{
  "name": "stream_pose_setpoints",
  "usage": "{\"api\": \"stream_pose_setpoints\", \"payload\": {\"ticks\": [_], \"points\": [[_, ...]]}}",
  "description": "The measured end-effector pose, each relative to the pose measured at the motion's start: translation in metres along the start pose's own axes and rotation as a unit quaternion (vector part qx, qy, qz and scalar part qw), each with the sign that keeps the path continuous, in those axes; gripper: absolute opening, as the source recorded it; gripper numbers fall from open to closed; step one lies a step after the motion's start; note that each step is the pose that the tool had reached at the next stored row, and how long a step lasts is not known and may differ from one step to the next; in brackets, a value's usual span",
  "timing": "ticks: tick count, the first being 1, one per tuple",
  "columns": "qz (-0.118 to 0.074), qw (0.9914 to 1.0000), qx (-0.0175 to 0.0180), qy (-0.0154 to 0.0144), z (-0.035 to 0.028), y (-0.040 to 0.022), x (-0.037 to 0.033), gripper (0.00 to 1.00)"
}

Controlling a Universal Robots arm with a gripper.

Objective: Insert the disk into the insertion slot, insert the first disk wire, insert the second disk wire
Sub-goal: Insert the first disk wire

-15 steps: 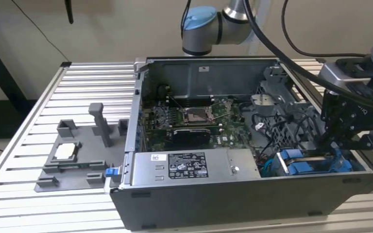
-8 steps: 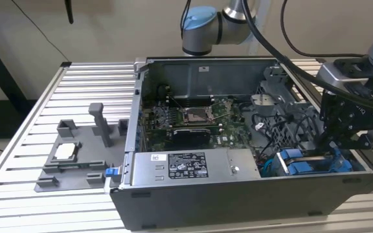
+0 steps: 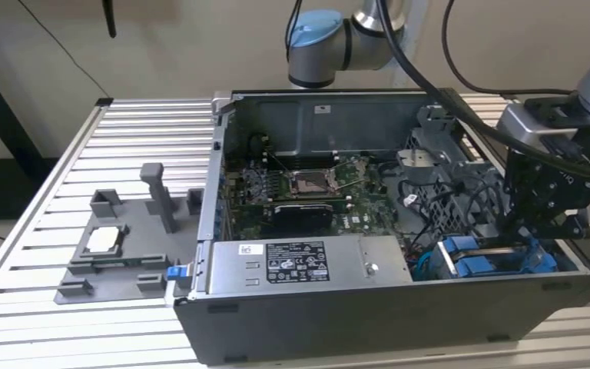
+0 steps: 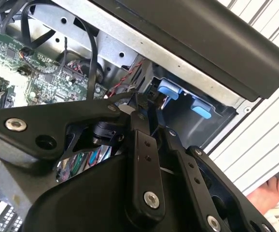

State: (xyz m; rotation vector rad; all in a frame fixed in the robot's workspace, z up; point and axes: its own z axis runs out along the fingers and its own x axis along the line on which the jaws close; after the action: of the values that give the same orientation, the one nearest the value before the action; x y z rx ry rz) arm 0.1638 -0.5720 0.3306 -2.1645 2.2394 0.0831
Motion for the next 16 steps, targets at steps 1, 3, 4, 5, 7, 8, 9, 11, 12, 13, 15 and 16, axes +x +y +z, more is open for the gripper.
{"api": "stream_pose_setpoints", "payload": {"ticks": [1, 3, 4, 5, 7, 8, 9, 11, 12, 13, 15, 16], "points": [[0.000, 1.00000, -0.0001, -0.0003, 0.0002, 0.0000, 0.0000, 0.19], [0.000, 1.00000, 0.0000, -0.0005, 0.0007, 0.0000, 0.0000, 0.27], [0.000, 1.00000, 0.0000, -0.0002, 0.0005, 0.0000, 0.0000, 0.27], [0.000, 1.00000, 0.0000, 0.0001, 0.0000, 0.0000, 0.0000, 0.27], [0.000, 1.00000, 0.0001, 0.0000, -0.0048, 0.0001, -0.0003, 0.34], [0.000, 1.00000, 0.0001, 0.0001, -0.0088, 0.0002, -0.0005, 0.34], [0.000, 1.00000, 0.0003, 0.0002, -0.0124, 0.0002, -0.0007, 0.34], [0.000, 1.00000, 0.0009, 0.0001, -0.0189, 0.0004, -0.0011, 0.34], [0.000, 1.00000, 0.0014, 0.0002, -0.0218, 0.0005, -0.0012, 0.34], [0.000, 1.00000, 0.0021, 0.0002, -0.0243, 0.0007, -0.0014, 0.34], [0.000, 0.99999, 0.0037, 0.0001, -0.0291, 0.0010, -0.0017, 0.34], [0.000, 0.99999, 0.0047, 0.0001, -0.0316, 0.0012, -0.0018, 0.34]]}}
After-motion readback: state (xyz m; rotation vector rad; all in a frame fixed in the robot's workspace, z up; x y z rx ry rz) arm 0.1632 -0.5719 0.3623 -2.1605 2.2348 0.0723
